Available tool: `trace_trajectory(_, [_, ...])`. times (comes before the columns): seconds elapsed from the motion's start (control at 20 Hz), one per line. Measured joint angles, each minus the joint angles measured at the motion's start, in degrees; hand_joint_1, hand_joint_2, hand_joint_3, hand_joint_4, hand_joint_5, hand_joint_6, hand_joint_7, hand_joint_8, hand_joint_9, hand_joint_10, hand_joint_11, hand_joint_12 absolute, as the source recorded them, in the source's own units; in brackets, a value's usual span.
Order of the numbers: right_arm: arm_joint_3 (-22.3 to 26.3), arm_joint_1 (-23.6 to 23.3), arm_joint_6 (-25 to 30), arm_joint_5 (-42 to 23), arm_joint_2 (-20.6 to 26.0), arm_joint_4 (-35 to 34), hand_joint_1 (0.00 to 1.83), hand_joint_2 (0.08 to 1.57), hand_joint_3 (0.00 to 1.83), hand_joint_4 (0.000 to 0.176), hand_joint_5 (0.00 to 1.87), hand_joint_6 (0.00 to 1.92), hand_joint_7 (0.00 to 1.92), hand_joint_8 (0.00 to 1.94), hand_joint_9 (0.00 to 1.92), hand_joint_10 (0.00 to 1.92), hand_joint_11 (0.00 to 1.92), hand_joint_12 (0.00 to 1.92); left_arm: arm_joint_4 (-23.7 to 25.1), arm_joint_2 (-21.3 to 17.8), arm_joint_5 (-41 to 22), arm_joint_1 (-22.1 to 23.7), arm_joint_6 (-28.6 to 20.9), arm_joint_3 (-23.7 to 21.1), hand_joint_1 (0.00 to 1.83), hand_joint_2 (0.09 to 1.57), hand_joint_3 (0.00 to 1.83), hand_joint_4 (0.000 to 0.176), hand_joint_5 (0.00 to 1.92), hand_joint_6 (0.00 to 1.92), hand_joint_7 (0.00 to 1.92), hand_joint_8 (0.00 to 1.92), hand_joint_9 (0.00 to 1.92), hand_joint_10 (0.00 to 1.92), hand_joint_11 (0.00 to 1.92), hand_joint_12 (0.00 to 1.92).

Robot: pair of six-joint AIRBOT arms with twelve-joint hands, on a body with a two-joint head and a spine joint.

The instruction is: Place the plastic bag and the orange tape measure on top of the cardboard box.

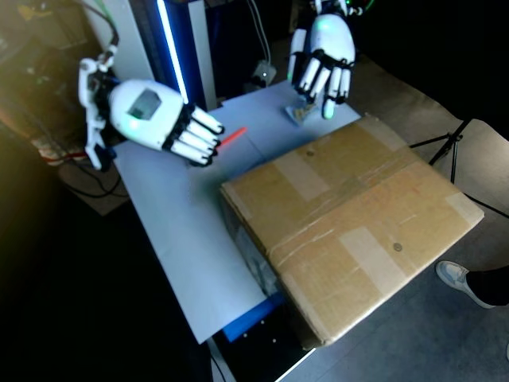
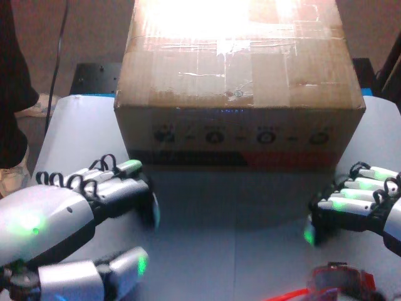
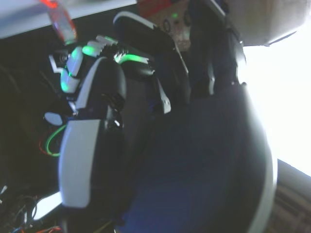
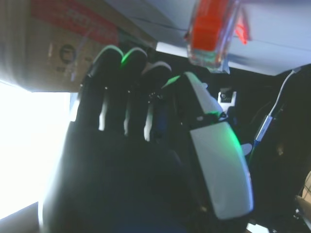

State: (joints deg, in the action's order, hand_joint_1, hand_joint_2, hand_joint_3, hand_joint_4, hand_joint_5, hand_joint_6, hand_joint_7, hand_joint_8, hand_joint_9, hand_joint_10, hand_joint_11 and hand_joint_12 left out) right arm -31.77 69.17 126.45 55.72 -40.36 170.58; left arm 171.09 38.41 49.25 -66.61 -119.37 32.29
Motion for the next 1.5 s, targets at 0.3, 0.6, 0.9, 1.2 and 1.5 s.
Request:
trace_trajectory(0.3, [0.4,0.0,0.4,0.0,0.0,0.0,0.88,0.87,0.05,0.000,0.28,0.59,0.28,0.73,0.12,1.13,0.00,1.75,-0.1,-1.0,0.3,-0.1,-0.1,-0.4,0.00,1.20,0.58,0.000,0.00,0.00,0.00,0.00,0.00,0.00,0.00,0.00])
trace_trajectory(0.6, [-1.2,0.0,0.4,-1.7,-2.9,-0.1,0.87,0.82,0.00,0.000,0.22,0.34,0.24,0.38,0.07,0.87,0.00,1.60,-1.0,0.5,-1.6,-2.0,0.6,-0.3,0.11,1.11,0.74,0.000,0.00,0.00,0.00,0.00,0.00,0.00,0.00,0.00])
trace_trajectory(0.9, [-3.0,-0.5,-1.9,-4.0,-5.7,-1.4,0.85,0.77,0.00,0.000,0.24,0.07,0.27,0.11,0.03,0.77,0.00,1.47,-6.0,1.3,-3.9,-4.2,5.0,-0.3,0.42,1.07,0.84,0.000,0.00,0.00,0.00,0.00,0.00,0.00,0.00,0.00])
trace_trajectory(1.2, [-3.5,-1.0,-2.6,-4.9,-6.2,-1.9,0.85,0.81,0.01,0.000,0.26,0.08,0.31,0.12,0.00,1.06,0.00,1.79,-3.3,2.7,-5.5,-4.2,5.8,-2.0,0.11,1.40,0.59,0.007,0.00,0.00,0.00,0.00,0.00,0.00,0.00,0.00])
trace_trajectory(1.5, [-4.2,-1.5,-3.0,-4.8,-6.6,-2.2,0.87,0.85,0.00,0.000,0.10,0.55,0.13,0.60,0.00,1.12,0.00,1.78,-4.8,2.7,-7.2,-4.2,13.2,-2.4,0.39,1.28,0.60,0.000,0.00,0.00,0.00,0.00,0.00,0.00,0.00,0.00])
